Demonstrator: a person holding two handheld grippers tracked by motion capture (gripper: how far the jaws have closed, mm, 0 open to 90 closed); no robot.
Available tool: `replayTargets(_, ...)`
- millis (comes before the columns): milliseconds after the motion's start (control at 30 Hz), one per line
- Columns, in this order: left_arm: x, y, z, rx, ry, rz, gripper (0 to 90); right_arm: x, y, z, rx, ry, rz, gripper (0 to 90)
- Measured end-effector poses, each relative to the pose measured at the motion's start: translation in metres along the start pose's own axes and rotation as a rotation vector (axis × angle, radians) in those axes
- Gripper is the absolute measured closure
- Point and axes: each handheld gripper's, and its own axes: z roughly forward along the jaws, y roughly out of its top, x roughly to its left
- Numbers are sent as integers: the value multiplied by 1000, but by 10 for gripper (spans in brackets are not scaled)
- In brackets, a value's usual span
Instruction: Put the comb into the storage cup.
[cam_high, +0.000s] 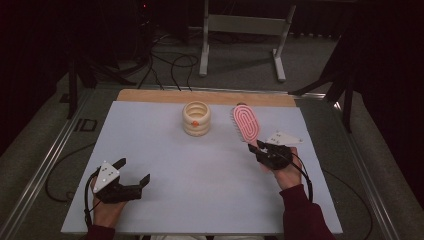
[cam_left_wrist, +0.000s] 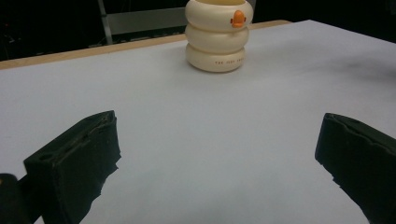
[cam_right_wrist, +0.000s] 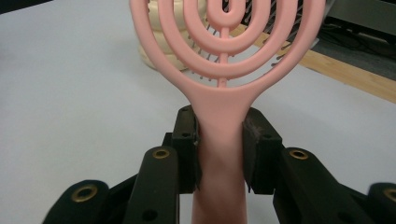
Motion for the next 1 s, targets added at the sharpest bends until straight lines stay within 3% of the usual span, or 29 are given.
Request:
replayTargets(633,0,1,-1,-2,1,2,4,17,-6,4,-5,37,-12,698)
replayTargets(1000,1,2,0,5,-13,-5,3,35,-5,19,37,82,-41,699)
